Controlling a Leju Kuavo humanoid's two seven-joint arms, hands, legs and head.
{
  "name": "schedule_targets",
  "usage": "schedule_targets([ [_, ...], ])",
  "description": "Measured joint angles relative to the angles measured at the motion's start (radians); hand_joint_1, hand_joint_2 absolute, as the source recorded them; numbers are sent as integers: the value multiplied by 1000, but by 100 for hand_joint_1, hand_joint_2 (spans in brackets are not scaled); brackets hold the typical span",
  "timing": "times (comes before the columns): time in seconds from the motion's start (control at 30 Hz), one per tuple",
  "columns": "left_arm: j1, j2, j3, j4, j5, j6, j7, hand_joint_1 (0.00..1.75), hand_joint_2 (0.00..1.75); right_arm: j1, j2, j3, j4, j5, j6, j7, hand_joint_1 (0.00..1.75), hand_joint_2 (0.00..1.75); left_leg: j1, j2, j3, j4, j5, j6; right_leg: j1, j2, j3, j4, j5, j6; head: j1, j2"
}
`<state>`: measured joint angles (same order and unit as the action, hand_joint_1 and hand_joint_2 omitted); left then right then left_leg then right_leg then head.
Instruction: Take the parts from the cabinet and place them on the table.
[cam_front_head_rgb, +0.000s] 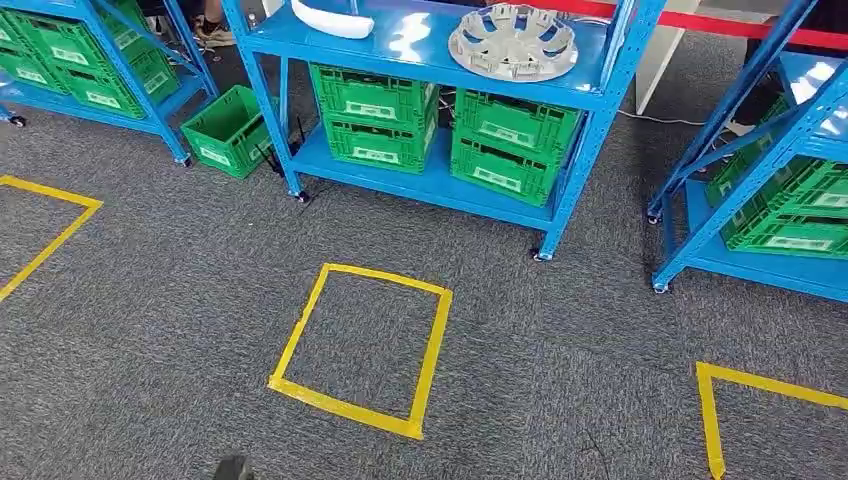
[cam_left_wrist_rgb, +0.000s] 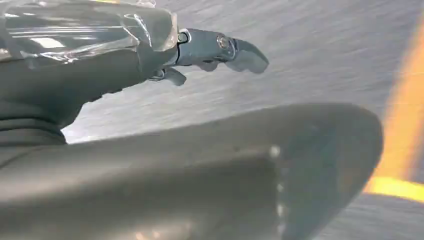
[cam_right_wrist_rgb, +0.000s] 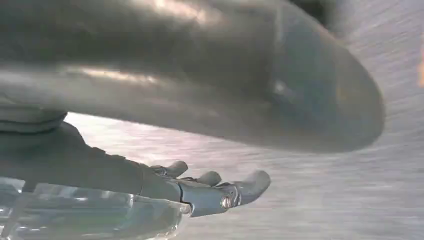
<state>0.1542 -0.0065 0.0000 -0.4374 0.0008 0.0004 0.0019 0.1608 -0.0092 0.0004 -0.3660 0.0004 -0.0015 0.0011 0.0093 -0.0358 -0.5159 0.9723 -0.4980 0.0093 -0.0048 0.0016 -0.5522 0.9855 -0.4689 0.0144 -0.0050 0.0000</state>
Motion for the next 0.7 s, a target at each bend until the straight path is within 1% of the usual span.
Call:
schedule_targets([
  [0.03, 27, 2, 0, 29, 0, 0, 0, 0, 0, -31, 5, 0, -34, 0, 0, 0, 0, 0, 0, 2, 3, 3, -5, -7, -11, 3, 3, -8, 3, -7, 0, 0],
  [0.07, 58, 1, 0, 62, 0, 0, 0, 0, 0, -58, 5, 0, -68, 0, 0, -1, 0, 0, 2, 8, 0, 22, -18, -12, -16, 7, 10, -11, 4, -12, 0, 0],
  [0.1, 86, 0, -1, 99, 0, 0, 1, 0, 0, -87, 5, 0, -105, 0, 0, -1, 0, 0, 3, 16, -25, 76, -49, -17, -16, 11, 12, -11, 0, -20, -2, 0],
  [0.13, 110, 2, 0, 135, 0, 0, 1, 0, 0, -114, 5, 0, -138, 0, 0, -1, 0, 0, 5, 20, -65, 152, -88, -21, -16, 14, 14, -11, -1, -23, -2, 0],
  [0.17, 131, 4, 0, 166, 0, 0, 1, 0, 0, -135, 5, 0, -166, 0, 0, -1, 0, 0, 6, 20, -113, 236, -124, -25, -15, 17, 15, -10, -3, -25, -2, 0],
  [0.2, 151, 7, 0, 193, 0, 0, 1, 0, 0, -153, 5, 0, -192, 0, 0, -1, 0, 0, 6, 20, -159, 313, -148, -28, -13, 21, 16, -10, -5, -27, -2, 0],
  [0.23, 164, 8, 0, 209, 0, 0, 1, 0, 0, -161, 4, 0, -207, 0, 0, -1, 0, 0, 8, 21, -182, 338, -141, -29, -13, 23, 18, -10, -6, -28, -2, 0],
  [0.27, 168, 9, 0, 214, 0, 0, 1, 0, 0, -163, 4, -1, -211, 0, 0, -1, 0, 0, 8, 23, -178, 312, -110, -28, -13, 25, 21, -10, -9, -25, -2, 0],
  [0.3, 164, 10, 0, 214, 0, 0, 0, 0, 0, -159, 4, -1, -211, 0, 0, -1, 0, 0, 9, 24, -152, 246, -64, -27, -13, 26, 26, -10, -12, -24, -2, 0],
  [0.33, 150, 11, 0, 209, 0, 0, 0, 0, 0, -148, 4, -1, -208, 0, 0, -1, 0, 0, 9, 26, -111, 156, -13, -24, -13, 26, 32, -10, -15, -22, -2, 0],
  [0.37, 129, 11, 0, 198, 0, 0, 0, 0, 0, -127, 5, -1, -199, 0, 0, 0, 0, 0, 9, 32, -59, 52, 32, -17, -13, 24, 38, -11, -18, -18, -1, 0],
  [0.4, 104, 11, 0, 176, 0, 0, -1, 0, 0, -105, 8, -1, -178, 0, 0, 0, 0, 0, 5, 37, -40, 26, 30, -9, -9, 20, 36, -12, -22, -13, -1, 0],
  [0.43, 81, 10, 0, 151, 0, 0, -3, 0, 0, -84, 8, 0, -154, 0, 0, 0, 0, 0, 0, 35, -34, 18, 31, -4, -3, 18, 31, -13, -26, -7, 0, 0],
  [0.47, 52, 8, 0, 124, 0, 0, -3, 0, 0, -55, 10, 0, -137, 0, 0, 2, 0, 0, -3, 35, -35, 21, 28, 2, -5, 18, 32, -13, -27, -3, -3, 0],
  [0.5, 25, 7, 0, 93, 0, 0, -3, 0, 0, -27, 11, 0, -98, 0, 0, 2, 0, 0, -5, 34, -35, 21, 27, 7, -6, 15, 35, -15, -28, 1, -1, 0],
  [0.53, -4, 7, 0, 57, 0, 0, -4, 0, 0, 3, 12, 0, -63, 0, 0, 2, 0, 0, -6, 31, -33, 15, 30, 14, -5, 11, 41, -18, -29, 6, -1, 0],
  [0.57, -36, 5, 0, 18, 0, 0, -4, 0, 0, 38, 11, 0, -31, 0, 0, 3, 0, 0, 6, 27, -22, -2, 39, 25, -8, 8, 44, -8, -38, 9, -2, 0],
  [0.6, -68, 4, 0, -24, 0, 0, -5, 0, 0, 70, 9, 0, 9, 0, 0, 3, 0, 0, 4, 19, -19, -5, 40, 29, -4, 7, 25, 35, -60, 5, 3, 0],
  [0.63, -97, 5, 0, -55, 0, 0, -5, 0, 0, 94, 9, 0, 42, 0, 0, 3, 0, 0, 4, 13, -20, -4, 40, 31, -5, 7, -14, 108, -94, -2, 3, 0],
  [0.67, -122, 5, 0, -87, 0, 0, -5, 0, 0, 117, 8, 0, 77, 0, 0, 3, 0, 0, 3, 8, -20, -4, 39, 32, -7, 8, -64, 200, -131, -7, 3, 0],
  [0.7, -140, 5, 0, -118, 0, 0, -5, 0, 0, 138, 6, 0, 107, 0, 0, 3, 0, 0, 1, 2, -21, -4, 37, 34, -7, 7, -108, 280, -158, -8, 3, 0],
])
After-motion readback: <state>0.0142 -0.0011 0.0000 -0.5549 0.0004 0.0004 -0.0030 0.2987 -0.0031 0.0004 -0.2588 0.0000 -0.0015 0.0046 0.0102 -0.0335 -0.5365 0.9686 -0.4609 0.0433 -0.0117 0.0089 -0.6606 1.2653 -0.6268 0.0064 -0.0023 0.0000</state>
